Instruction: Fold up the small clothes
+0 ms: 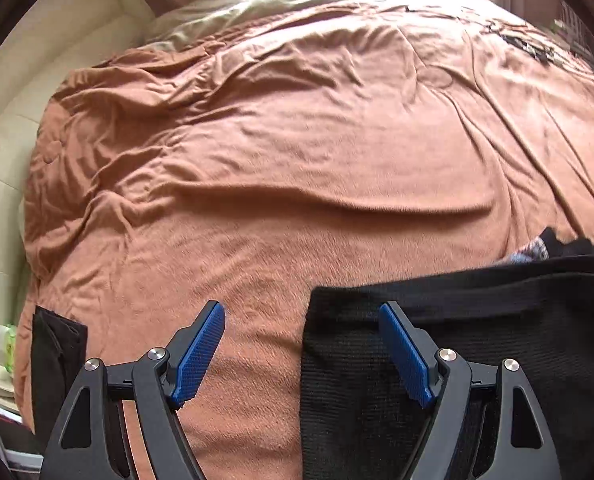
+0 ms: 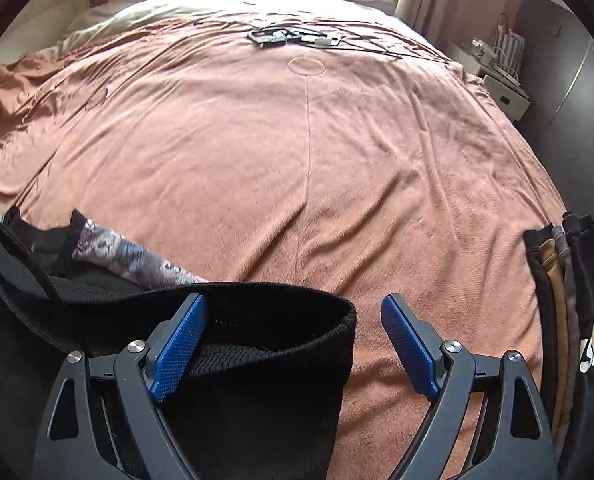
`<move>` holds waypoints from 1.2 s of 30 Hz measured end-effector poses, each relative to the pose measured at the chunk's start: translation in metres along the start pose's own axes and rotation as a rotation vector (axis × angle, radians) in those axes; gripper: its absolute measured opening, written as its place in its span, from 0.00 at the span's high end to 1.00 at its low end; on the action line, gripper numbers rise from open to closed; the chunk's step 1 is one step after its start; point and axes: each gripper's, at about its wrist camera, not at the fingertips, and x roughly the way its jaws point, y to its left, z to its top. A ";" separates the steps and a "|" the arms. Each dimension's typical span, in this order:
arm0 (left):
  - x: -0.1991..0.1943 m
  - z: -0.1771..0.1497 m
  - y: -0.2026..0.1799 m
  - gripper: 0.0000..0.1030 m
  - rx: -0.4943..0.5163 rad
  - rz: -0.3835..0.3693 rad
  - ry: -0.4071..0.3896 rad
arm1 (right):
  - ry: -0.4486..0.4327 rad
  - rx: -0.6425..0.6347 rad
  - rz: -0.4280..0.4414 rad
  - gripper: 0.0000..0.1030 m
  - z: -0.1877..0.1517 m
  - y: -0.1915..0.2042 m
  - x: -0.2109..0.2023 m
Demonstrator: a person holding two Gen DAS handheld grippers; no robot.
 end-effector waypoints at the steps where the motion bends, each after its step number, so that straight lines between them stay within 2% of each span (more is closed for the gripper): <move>1: -0.005 0.002 0.005 0.21 -0.019 -0.018 -0.020 | -0.014 0.011 0.011 0.15 0.000 -0.004 -0.004; 5: -0.021 -0.002 0.017 0.21 -0.044 -0.073 -0.067 | -0.046 0.039 0.061 0.15 -0.010 -0.018 -0.019; 7: -0.021 -0.005 0.023 0.27 -0.044 -0.120 -0.068 | -0.063 0.049 0.091 0.15 -0.016 -0.025 -0.028; 9: -0.015 -0.010 0.027 0.38 -0.054 -0.156 -0.045 | -0.071 0.059 0.121 0.15 -0.022 -0.033 -0.034; 11: -0.007 -0.014 0.029 0.48 -0.075 -0.186 -0.013 | -0.056 0.059 0.150 0.15 -0.029 -0.038 -0.033; 13: 0.003 -0.016 0.031 0.51 -0.098 -0.216 0.015 | -0.023 0.050 0.161 0.17 -0.034 -0.042 -0.024; 15: 0.011 -0.019 0.031 0.51 -0.115 -0.233 0.026 | 0.023 0.047 0.186 0.38 -0.037 -0.043 -0.011; 17: 0.020 -0.021 0.030 0.53 -0.132 -0.255 0.045 | 0.057 0.057 0.218 0.51 -0.037 -0.046 0.003; 20: 0.029 -0.022 0.026 0.63 -0.141 -0.300 0.052 | 0.070 0.073 0.244 0.57 -0.035 -0.051 0.021; 23: 0.032 -0.020 0.022 0.69 -0.127 -0.300 0.040 | 0.071 0.098 0.277 0.66 -0.026 -0.053 0.032; 25: 0.034 -0.018 0.024 0.84 -0.145 -0.307 0.037 | 0.061 0.117 0.297 0.74 -0.020 -0.055 0.039; 26: 0.034 -0.017 0.026 0.91 -0.157 -0.317 0.037 | 0.058 0.127 0.304 0.81 -0.018 -0.057 0.041; 27: 0.034 -0.016 0.027 0.92 -0.166 -0.324 0.033 | 0.054 0.139 0.308 0.85 -0.017 -0.058 0.040; 29: 0.030 -0.015 0.028 0.93 -0.165 -0.325 0.018 | 0.044 0.145 0.303 0.90 -0.016 -0.058 0.038; 36: 0.023 -0.016 0.029 0.93 -0.149 -0.309 0.002 | 0.077 0.145 0.240 0.89 -0.021 -0.056 0.031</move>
